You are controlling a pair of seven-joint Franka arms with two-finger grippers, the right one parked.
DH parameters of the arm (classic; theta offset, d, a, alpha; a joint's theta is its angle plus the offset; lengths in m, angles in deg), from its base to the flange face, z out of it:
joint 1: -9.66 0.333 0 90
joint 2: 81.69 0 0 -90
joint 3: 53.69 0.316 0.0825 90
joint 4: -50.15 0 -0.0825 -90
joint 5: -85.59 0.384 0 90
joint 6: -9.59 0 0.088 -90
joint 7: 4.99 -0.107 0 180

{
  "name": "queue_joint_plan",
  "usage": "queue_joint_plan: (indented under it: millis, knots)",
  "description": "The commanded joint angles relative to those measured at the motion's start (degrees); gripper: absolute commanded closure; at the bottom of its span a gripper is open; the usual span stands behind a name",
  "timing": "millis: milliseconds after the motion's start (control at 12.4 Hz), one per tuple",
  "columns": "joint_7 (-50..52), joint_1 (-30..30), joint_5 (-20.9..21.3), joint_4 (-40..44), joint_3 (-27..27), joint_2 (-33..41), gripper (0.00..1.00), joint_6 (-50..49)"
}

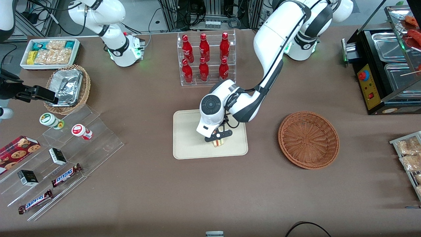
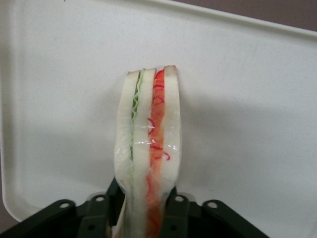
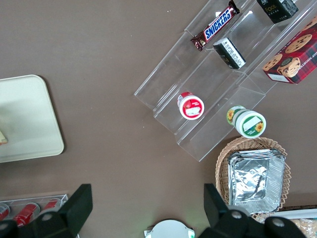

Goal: Place sandwich from basket to tray

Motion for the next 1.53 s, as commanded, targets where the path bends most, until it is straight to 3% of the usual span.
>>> queue_joint_plan:
  millis: [0, 402, 643, 1205, 1446]
  knots:
    - [0.60, -0.16, -0.18, 1.97, 0.22, 2.37, 0.00, -3.12]
    - [-0.01, 0.63, 0.08, 2.75, 0.74, 8.45, 0.00, -6.90]
    - [-8.42, 3.44, -0.01, 2.93, 0.74, 11.87, 0.00, -11.11]
    - [-20.49, 15.02, 0.26, -3.20, 0.74, 20.83, 0.00, -20.09]
    - [-31.36, 21.00, -0.09, -8.39, 0.74, 25.93, 0.00, -21.06]
